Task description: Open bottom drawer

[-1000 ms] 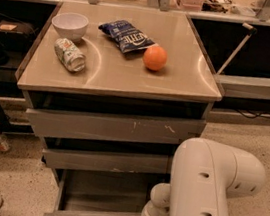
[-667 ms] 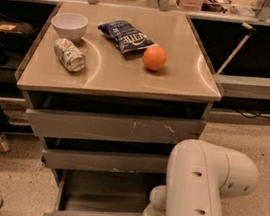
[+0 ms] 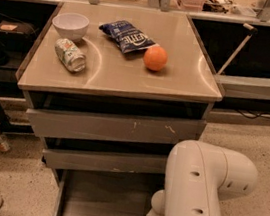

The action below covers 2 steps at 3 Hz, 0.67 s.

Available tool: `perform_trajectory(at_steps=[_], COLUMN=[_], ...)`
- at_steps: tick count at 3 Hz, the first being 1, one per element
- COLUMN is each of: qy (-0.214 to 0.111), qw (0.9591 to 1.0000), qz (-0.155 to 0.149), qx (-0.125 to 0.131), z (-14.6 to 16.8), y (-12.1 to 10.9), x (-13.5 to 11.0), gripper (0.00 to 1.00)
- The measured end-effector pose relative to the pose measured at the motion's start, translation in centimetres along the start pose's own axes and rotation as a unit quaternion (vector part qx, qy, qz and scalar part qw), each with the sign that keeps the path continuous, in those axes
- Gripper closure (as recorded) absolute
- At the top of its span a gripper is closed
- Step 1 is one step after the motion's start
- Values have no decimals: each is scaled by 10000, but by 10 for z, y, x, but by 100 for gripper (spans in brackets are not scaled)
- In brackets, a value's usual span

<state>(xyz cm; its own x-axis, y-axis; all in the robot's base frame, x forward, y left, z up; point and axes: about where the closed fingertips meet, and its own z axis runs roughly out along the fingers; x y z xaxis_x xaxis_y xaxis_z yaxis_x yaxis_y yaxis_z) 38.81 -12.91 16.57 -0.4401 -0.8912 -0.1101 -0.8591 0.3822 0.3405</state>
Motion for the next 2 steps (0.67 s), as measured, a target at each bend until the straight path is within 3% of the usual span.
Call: perform_trajectory(at_steps=[1, 2], qy=[0, 32], qw=[10000, 9997], qz=[0, 250], qx=[0, 57], z=[-1, -7], y=[1, 20], x=[-1, 22], gripper=[0, 0])
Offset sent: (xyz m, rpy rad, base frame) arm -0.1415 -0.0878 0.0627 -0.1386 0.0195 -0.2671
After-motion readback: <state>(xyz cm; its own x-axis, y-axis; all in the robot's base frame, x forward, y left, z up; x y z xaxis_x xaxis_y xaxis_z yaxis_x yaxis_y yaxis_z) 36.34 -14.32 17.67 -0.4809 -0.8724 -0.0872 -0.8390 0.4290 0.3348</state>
